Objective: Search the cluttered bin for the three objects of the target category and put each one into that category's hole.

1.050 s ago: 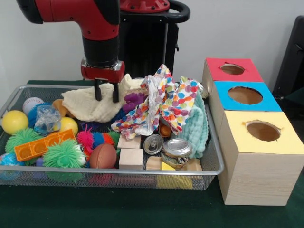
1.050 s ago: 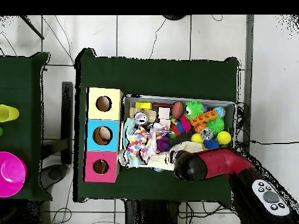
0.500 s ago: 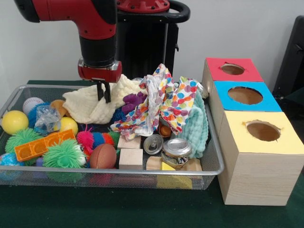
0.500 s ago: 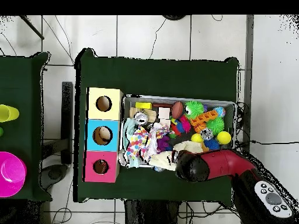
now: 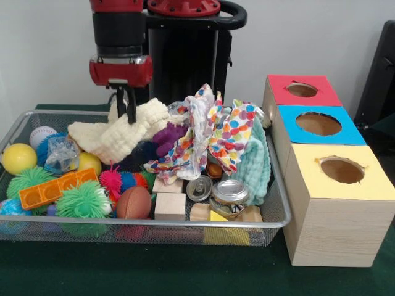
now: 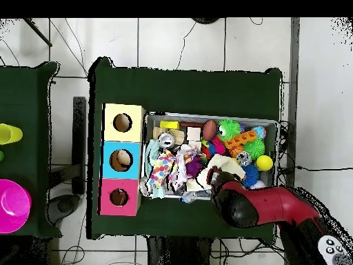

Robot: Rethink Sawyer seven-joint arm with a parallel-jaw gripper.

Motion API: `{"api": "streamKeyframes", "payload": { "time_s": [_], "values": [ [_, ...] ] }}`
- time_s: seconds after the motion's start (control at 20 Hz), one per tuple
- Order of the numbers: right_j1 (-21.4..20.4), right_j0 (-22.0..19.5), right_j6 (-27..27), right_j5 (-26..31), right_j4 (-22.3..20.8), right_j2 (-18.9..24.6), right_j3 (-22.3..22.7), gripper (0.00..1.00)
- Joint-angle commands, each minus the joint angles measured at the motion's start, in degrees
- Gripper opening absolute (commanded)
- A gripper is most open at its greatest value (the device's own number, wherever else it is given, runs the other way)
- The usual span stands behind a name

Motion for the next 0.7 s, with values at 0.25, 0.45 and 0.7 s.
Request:
{"api": "streamKeyframes", "payload": {
  "time_s": [0.25,0.45,0.7],
  "values": [
    [-13.1,-4.5,3.8,-2.1,14.1,13.9,12.3,0.00],
    [-15.7,-3.7,5.4,-1.4,19.1,14.9,15.7,0.00],
    [-17.9,1.9,9.7,-5.0,21.9,10.7,19.0,0.00]
  ]
}}
